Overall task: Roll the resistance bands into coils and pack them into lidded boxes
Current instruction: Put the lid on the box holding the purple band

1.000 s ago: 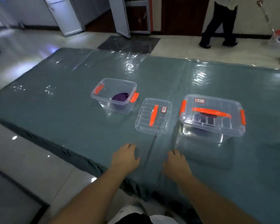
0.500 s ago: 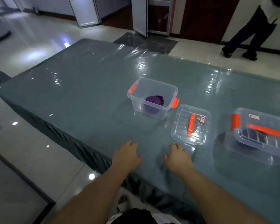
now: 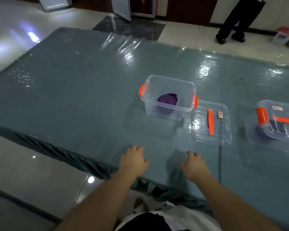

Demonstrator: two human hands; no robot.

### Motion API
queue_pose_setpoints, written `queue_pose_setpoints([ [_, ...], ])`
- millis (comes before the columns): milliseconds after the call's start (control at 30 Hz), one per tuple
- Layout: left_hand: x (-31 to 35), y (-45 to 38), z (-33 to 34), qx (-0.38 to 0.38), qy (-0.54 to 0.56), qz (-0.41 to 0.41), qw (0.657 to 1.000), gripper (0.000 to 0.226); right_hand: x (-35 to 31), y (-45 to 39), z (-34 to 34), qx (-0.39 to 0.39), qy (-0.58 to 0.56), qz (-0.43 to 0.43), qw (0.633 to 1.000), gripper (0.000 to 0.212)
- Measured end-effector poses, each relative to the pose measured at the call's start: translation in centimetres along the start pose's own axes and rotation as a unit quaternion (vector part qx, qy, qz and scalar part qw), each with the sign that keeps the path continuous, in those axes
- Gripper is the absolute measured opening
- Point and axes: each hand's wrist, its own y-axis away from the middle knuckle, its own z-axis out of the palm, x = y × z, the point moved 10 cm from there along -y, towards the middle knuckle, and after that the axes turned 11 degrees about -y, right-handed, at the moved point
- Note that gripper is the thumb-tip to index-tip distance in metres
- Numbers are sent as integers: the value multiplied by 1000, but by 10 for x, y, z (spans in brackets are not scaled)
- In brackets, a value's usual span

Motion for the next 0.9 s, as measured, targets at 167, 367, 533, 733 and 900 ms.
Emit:
queue_pose_setpoints([
  [167, 4, -28, -8, -4, -26, 7, 1000, 56, 4, -23, -5, 2, -28, 31, 999, 58],
  [367, 20, -66, -23, -6, -44, 30, 999, 61, 10, -57, -17, 6, -94, 54, 994, 55],
  [533, 41, -100, -29, -14, -65, 41, 997, 59, 22, -95, -35, 12, -124, 68, 990, 59],
  [733, 57, -135, -20, -39, -72, 52, 995, 60, 39, -141, -80, 68, -122, 79, 987, 46],
  [900, 63, -171, -6, -64, -94, 64, 991, 62, 55, -183, -116, 116, -153, 114, 975, 49],
])
